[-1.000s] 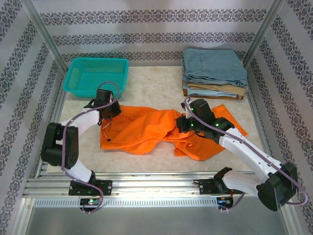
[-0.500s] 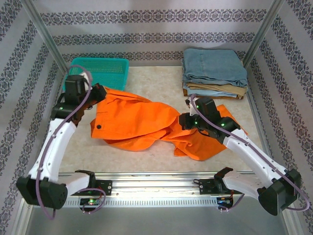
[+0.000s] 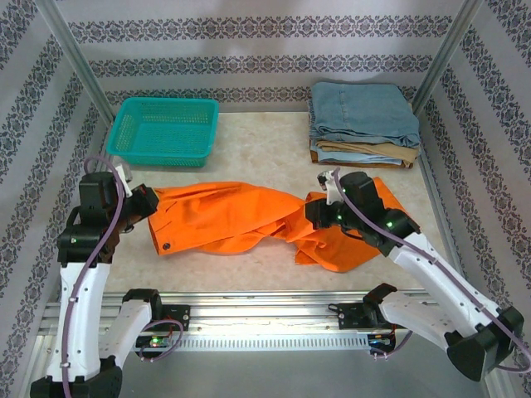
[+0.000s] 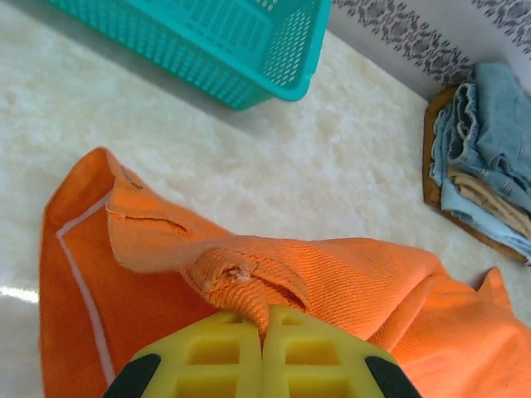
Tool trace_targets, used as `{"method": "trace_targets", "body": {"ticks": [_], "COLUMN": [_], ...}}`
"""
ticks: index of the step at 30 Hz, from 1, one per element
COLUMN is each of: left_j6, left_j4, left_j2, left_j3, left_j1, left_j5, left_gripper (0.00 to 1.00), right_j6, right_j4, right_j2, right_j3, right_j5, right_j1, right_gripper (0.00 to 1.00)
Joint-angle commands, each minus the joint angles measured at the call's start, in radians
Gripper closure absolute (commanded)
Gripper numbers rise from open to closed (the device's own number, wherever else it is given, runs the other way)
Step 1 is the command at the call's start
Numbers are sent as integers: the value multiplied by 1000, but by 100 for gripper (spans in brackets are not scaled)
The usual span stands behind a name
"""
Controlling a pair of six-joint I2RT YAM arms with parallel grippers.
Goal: Fold and stack the trousers
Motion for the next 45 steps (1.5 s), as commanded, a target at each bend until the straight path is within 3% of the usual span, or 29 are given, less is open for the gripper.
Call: {"method": "trace_targets", "body": {"ticks": [1,4,7,12,19,22,23,26,30,32,37,42,45], "left_j6": [51,70,83,138,134,123,124,121,95,67,-38,-96,-129], "left_j4": [-110,-111,-60,-22,-30,-50,-68,-83,-56,6,240,545,646], "left_j2": [-42,-25,53,171,137,72,47,-28,-41,-29,137,351,501], "left_j3": [12,48,79,145,74,-14,-29,-55,-20,4,75,53,76], "left_j1": [19,36,70,211,240,241,240,240,240,240,238,234,225], "left_j5": [-38,-84,-59,1,102,163,161,98,102,92,100,20,12], "left_gripper": [100,100,100,100,100,99,94,100,100,100,100,100,100], "right_j6": [2,16,0,-37,2,21,23,36,38,15,-99,-146,-140], "right_j4": [-31,-20,-18,-45,-23,-37,-49,-43,-11,-15,11,29,-14], "right_j2": [-81,-112,-78,-49,-129,-138,-135,-126,-112,-91,164,572,801], "right_j3": [-31,17,102,180,31,-36,-46,-58,-23,29,257,551,744], "right_j5": [4,1,-55,-219,-335,-313,-301,-227,-180,-86,126,147,54], "right_j1": [-3,-75,-170,-295,-304,-302,-298,-284,-248,-205,-189,-277,-309], "right_gripper": [100,100,100,100,100,93,89,100,100,100,100,100,100]}}
